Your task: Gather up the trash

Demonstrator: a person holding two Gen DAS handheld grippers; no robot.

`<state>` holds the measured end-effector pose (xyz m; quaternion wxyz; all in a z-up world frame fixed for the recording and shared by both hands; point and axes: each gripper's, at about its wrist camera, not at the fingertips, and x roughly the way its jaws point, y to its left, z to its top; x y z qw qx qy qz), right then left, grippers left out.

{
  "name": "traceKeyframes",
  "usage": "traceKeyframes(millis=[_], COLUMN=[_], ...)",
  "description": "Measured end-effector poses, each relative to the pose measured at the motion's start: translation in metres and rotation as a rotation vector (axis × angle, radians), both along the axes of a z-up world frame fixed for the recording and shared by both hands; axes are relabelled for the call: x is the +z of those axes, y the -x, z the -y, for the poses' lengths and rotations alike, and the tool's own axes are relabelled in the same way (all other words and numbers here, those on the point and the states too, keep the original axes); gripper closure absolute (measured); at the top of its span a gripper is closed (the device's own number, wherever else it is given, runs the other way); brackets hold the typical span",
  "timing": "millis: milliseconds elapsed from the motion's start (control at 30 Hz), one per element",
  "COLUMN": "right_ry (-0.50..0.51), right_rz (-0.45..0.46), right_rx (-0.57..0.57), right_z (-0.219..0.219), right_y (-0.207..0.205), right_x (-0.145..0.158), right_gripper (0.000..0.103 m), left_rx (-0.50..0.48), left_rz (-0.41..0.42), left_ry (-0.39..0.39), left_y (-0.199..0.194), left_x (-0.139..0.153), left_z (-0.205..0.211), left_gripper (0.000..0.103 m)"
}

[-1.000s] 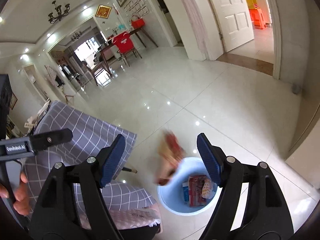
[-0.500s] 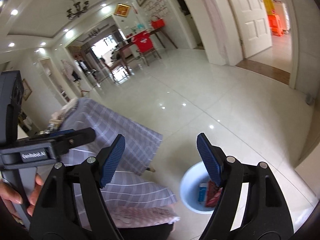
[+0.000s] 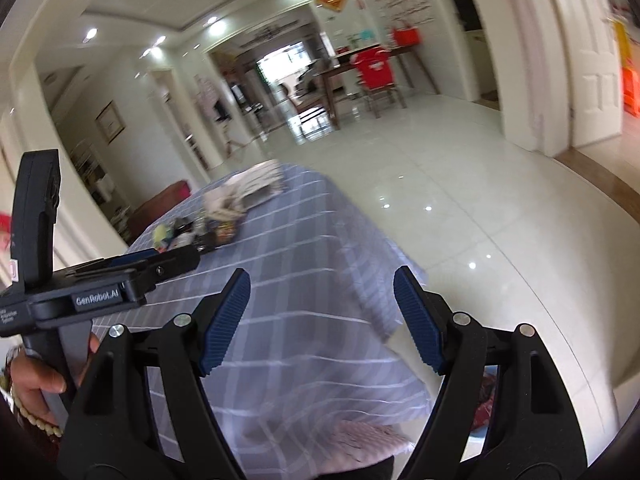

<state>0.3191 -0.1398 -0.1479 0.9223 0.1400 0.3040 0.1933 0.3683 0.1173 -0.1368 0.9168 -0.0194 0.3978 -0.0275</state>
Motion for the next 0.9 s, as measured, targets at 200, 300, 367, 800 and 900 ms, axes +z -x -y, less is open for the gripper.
traceKeyframes(millis=[200,300,367,800,900], right_ry=[0.037,0.054,0.062,0.240,0.276], right_rz=[-0.001,-0.001,0.001,-0.051,-0.055], right_rx=[0.099,0.129,0.147,0.240,0.248], right_z=[-0.062,-0.089,-0.104,-0.172,-0.180], right_y=[-0.025,-0.040,-0.050,-0.113,-0.123], right_x=[0.005,0.008,0.011,0.006,0.004], right_gripper=[0.029,0.029,0.029,0.029,0.033], left_rx=[0.125,0.140,0.142,0.135,0.139], left_rz=[0.009,-0.001,-0.017,-0.137,-0.132], left_ry=[0.084,0.147,0.175,0.170,0.183], left_y=[-0.006,-0.024,-0.039,-0.097,-0.099], left_x=[0.003,0.003,0.003,-0.031,-0.031], left_z=[-0.081,-0.108,-0.121,-0.120,-0.125], left_gripper=[0.022,0.022,0.023,0.068,0.082])
